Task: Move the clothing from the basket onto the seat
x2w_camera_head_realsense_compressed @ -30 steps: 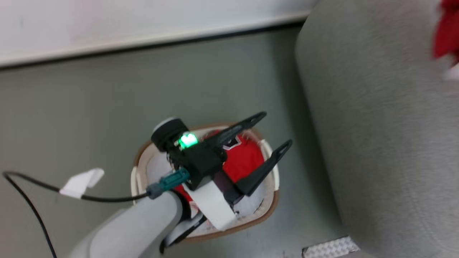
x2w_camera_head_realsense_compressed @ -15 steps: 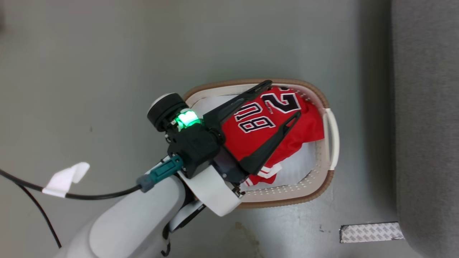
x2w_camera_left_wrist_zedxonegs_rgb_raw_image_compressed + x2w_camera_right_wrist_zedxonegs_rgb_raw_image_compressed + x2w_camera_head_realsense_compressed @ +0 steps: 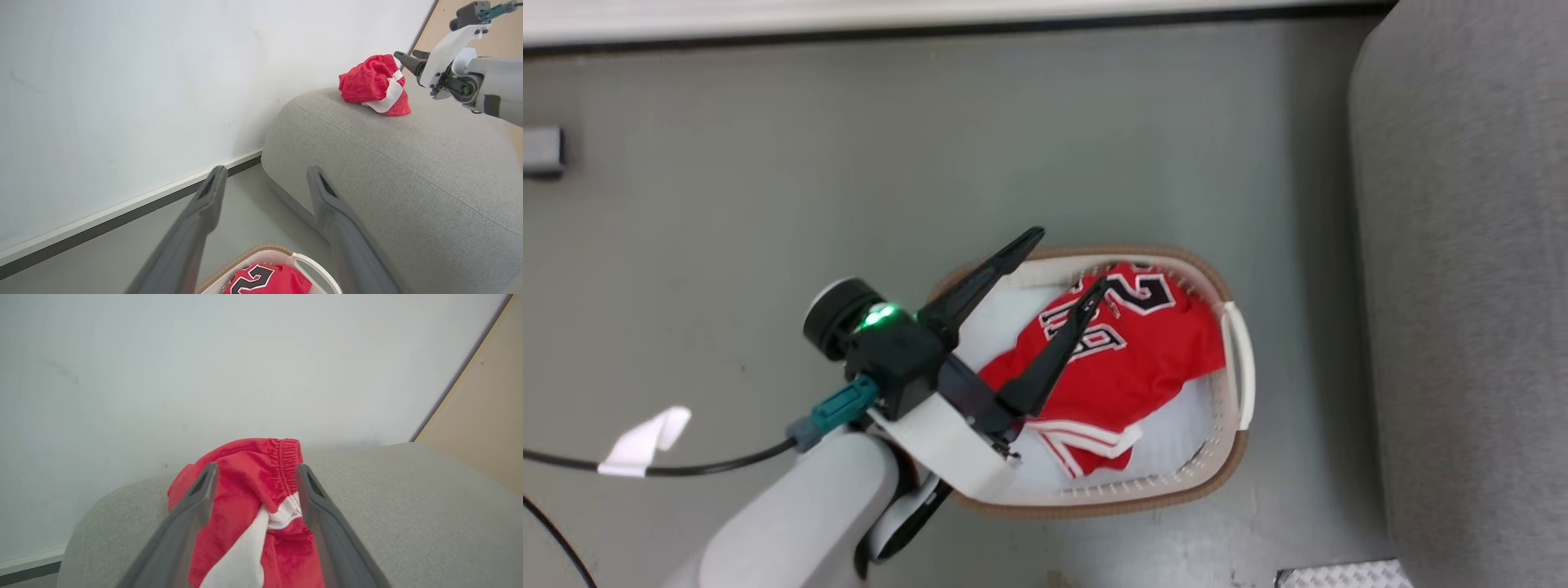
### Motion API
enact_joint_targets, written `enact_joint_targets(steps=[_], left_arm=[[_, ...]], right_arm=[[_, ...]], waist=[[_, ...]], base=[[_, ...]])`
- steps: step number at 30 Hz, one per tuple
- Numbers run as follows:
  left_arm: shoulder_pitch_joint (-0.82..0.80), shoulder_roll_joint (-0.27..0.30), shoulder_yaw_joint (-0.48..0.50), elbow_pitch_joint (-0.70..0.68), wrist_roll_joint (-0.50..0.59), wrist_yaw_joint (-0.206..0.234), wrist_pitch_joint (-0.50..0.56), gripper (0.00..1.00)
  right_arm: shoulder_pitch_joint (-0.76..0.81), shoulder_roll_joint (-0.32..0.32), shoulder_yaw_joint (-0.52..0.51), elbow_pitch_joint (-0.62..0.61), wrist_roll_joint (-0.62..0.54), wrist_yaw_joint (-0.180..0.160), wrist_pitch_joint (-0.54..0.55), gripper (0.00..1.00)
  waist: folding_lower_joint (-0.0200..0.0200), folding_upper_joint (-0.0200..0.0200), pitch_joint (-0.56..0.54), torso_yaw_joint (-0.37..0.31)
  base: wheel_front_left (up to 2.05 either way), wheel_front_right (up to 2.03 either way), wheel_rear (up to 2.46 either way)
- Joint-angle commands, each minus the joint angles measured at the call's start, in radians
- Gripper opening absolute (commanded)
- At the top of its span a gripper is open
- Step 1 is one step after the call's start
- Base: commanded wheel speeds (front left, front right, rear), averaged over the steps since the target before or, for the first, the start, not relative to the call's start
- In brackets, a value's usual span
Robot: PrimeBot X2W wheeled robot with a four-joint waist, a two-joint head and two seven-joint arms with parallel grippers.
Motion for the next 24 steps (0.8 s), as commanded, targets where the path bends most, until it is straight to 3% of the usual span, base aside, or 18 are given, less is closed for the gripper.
enact_joint_targets(steps=[1,7,13,19,24], left_arm=[[0.024,0.008,0.005,0.006,-0.022,0.003,-0.008,1.0],[0.116,0.009,0.035,0.047,-0.046,0.041,-0.033,1.0],[0.234,-0.007,0.094,0.086,-0.067,0.097,-0.046,1.0],[0.382,-0.033,0.222,0.088,-0.032,0.148,-0.046,1.0],[0.516,-0.065,0.34,0.095,0.021,0.168,-0.046,1.0]], right_arm=[[0.028,0.003,0.024,0.002,0.016,-0.002,-0.013,1.0],[0.221,0.022,0.217,-0.072,0.143,-0.002,-0.061,1.0],[0.466,0.041,0.395,-0.218,0.288,-0.002,-0.074,1.0],[0.731,0.071,0.536,-0.375,0.363,-0.002,-0.075,1.0],[0.913,0.095,0.656,-0.436,0.428,-0.002,-0.074,1.0]], waist=[[0.0,0.0,-0.078,-0.03],[0.0,0.0,-0.224,-0.04],[0.0,0.0,-0.363,-0.008],[0.0,0.0,-0.475,0.034],[0.0,0.0,-0.546,0.06]], base=[[0.0,0.0,0.0],[0.0,0.0,0.0],[0.0,0.0,0.0],[0.0,0.0,0.0],[0.0,0.0,0.0]])
